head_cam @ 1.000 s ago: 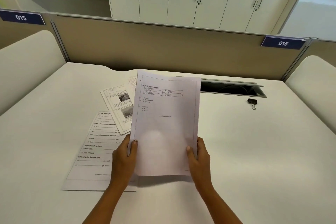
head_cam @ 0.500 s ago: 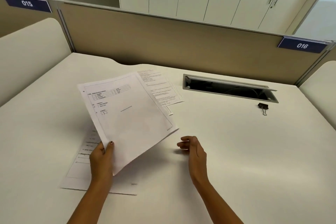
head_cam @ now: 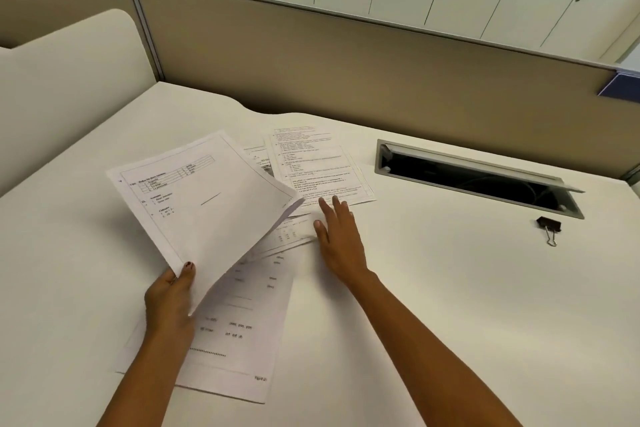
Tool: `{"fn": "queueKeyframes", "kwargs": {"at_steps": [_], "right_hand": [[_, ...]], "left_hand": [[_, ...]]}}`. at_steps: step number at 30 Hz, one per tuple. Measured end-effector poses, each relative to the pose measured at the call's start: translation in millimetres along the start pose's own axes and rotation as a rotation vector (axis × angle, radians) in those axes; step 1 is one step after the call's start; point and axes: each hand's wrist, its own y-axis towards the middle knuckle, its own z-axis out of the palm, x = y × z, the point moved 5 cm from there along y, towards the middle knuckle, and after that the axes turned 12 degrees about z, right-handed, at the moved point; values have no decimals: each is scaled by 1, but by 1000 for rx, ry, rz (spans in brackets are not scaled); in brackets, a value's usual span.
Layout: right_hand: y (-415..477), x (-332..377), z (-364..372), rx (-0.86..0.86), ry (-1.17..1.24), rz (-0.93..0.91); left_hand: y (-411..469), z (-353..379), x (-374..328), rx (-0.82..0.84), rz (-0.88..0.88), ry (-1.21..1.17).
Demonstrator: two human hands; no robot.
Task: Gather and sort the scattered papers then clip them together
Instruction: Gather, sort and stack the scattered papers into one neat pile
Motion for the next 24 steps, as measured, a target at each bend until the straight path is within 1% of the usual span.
{"fn": "queueKeyframes", "kwargs": {"at_steps": [3, 5, 7, 10, 12, 15, 17, 19, 21, 23, 24], "right_hand": [[22, -4, 8, 26, -245, -46], [21, -12, 14, 36, -358, -47], [11, -19, 15, -8, -375, -45], [-15, -28, 11, -74, -328, 1], [-39, -36, 7, -168, -319, 41], [-74, -36, -8, -372, -348, 69], [-81, -33, -20, -459, -367, 83], [-72, -38, -32, -493, -331, 164], [-57, -48, -43, -507, -225, 306], [-41, -55, -52, -465, -162, 479], [-34, -55, -56, -422, -172, 565]], "left_hand": [[5, 5, -3, -12, -60, -85], [9, 7, -5, -21, -74, -110], [13, 9, -5, -18, -76, -108], [15, 11, -6, -3, -68, -86], [15, 13, -6, 9, -75, -81], [15, 15, -5, 21, -99, -112], [14, 15, -3, 24, -116, -125], [15, 15, -2, 27, -123, -120], [14, 14, -1, 32, -127, -113], [14, 13, 0, 35, -131, -105], [14, 12, 0, 36, -131, -104]]}}
